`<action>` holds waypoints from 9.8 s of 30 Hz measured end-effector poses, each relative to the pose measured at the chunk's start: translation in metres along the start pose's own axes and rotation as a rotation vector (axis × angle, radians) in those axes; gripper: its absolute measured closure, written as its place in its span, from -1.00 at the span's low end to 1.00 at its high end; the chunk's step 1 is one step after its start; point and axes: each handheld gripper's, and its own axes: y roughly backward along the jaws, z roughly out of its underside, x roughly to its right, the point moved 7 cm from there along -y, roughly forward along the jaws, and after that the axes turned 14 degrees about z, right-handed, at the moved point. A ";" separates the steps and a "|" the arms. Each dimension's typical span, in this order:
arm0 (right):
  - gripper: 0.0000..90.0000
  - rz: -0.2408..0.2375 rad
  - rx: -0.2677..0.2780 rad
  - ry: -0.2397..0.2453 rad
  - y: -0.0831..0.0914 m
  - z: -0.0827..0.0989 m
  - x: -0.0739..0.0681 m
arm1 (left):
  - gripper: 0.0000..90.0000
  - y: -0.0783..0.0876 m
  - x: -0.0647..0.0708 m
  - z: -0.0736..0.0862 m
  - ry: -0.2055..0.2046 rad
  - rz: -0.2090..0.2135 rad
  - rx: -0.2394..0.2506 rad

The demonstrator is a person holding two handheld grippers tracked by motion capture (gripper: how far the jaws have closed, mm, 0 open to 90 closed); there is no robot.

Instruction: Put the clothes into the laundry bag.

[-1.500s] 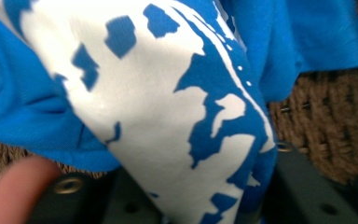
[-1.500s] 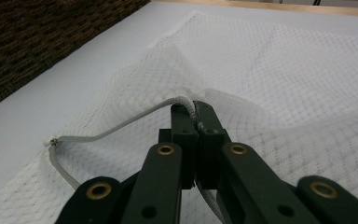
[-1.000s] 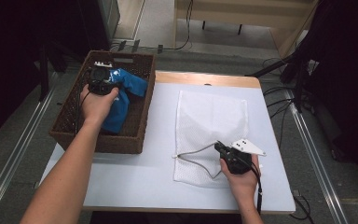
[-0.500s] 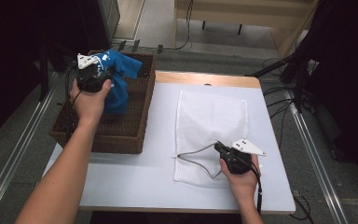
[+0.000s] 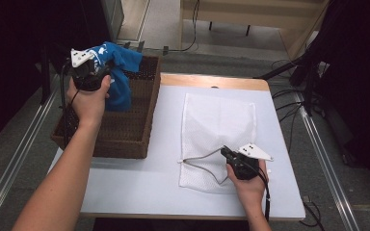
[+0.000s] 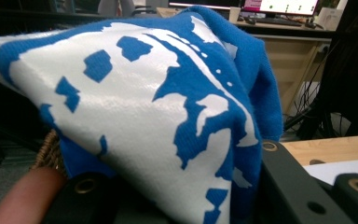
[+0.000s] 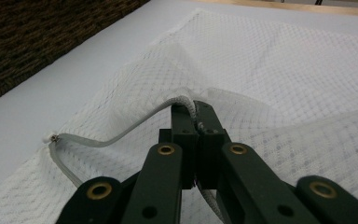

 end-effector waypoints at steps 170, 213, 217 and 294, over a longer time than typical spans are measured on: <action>1.00 -0.131 0.109 -0.051 0.028 -0.035 -0.020 | 0.26 -0.011 0.285 0.225 0.175 0.678 -0.526; 1.00 -0.130 0.113 -0.105 0.031 -0.035 -0.005 | -0.15 -0.013 0.291 0.204 0.154 0.616 -0.471; 1.00 -0.134 0.115 -0.112 0.032 -0.036 -0.006 | -0.31 -0.002 0.295 0.209 0.068 0.608 -0.531; 1.00 -0.150 0.070 -0.138 0.023 -0.027 -0.009 | -0.23 -0.013 0.273 0.204 0.035 0.502 -0.381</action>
